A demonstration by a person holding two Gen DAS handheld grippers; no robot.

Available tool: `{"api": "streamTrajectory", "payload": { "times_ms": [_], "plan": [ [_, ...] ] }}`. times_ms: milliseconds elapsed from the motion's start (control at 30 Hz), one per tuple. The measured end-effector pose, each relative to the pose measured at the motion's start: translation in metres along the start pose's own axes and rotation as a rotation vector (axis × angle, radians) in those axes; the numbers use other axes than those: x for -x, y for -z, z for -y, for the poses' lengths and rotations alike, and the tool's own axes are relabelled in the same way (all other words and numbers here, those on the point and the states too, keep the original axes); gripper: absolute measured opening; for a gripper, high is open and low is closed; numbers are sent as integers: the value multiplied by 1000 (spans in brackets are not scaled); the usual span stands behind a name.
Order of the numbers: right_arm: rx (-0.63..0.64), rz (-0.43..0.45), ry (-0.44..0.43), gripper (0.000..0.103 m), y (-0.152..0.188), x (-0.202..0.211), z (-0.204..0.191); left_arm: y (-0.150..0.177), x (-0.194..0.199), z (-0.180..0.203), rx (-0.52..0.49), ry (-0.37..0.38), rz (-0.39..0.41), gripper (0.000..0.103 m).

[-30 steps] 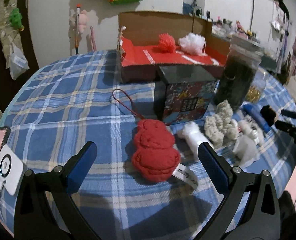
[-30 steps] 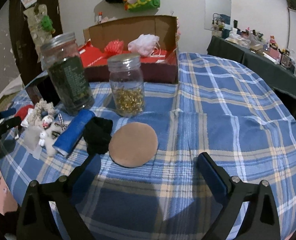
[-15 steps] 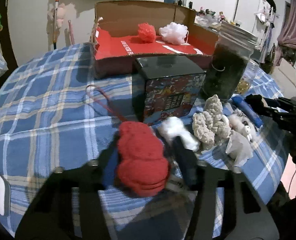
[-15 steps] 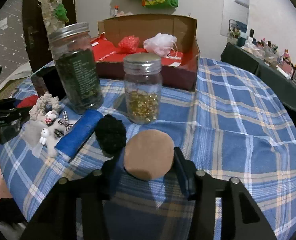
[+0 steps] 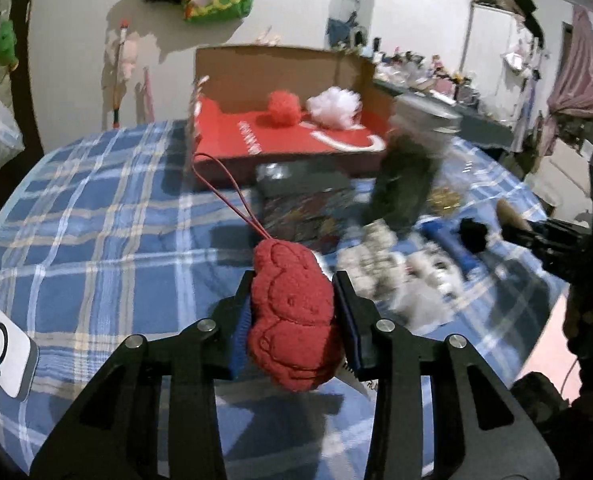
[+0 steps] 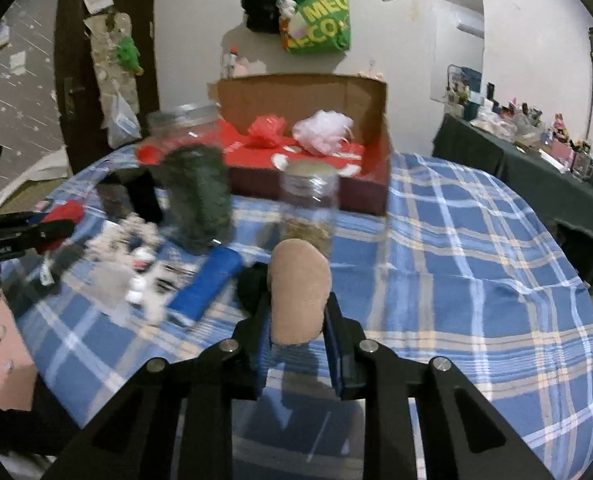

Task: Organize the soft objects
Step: 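Carry the red sponge with the left tool while the right carries the tan pad toward the box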

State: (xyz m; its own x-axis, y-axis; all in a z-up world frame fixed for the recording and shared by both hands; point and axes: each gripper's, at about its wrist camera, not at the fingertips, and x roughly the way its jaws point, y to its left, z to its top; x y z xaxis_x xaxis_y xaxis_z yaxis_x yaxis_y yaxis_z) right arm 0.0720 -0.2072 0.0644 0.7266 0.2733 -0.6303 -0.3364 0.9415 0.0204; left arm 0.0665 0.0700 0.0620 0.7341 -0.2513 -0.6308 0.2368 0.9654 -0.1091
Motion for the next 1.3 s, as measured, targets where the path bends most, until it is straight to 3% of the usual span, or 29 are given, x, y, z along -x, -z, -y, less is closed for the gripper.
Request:
{"api": "streamTrajectory", "payload": {
  "times_ms": [300,567,967,1300],
  "plan": [
    [13,43,-114,25,-3,2,-47,0,-4,45,-40,107,24,36],
    [20,37,-136,25,-2,-5,-64,5,-10,67,-48,159,26,36],
    [7,17,-149,25,4,-10,-61,9,-17,69,-36,166,-1,36],
    [-27,4,-79,25,9,-6,-36,13,-9,32,30,77,-7,36]
  ]
}}
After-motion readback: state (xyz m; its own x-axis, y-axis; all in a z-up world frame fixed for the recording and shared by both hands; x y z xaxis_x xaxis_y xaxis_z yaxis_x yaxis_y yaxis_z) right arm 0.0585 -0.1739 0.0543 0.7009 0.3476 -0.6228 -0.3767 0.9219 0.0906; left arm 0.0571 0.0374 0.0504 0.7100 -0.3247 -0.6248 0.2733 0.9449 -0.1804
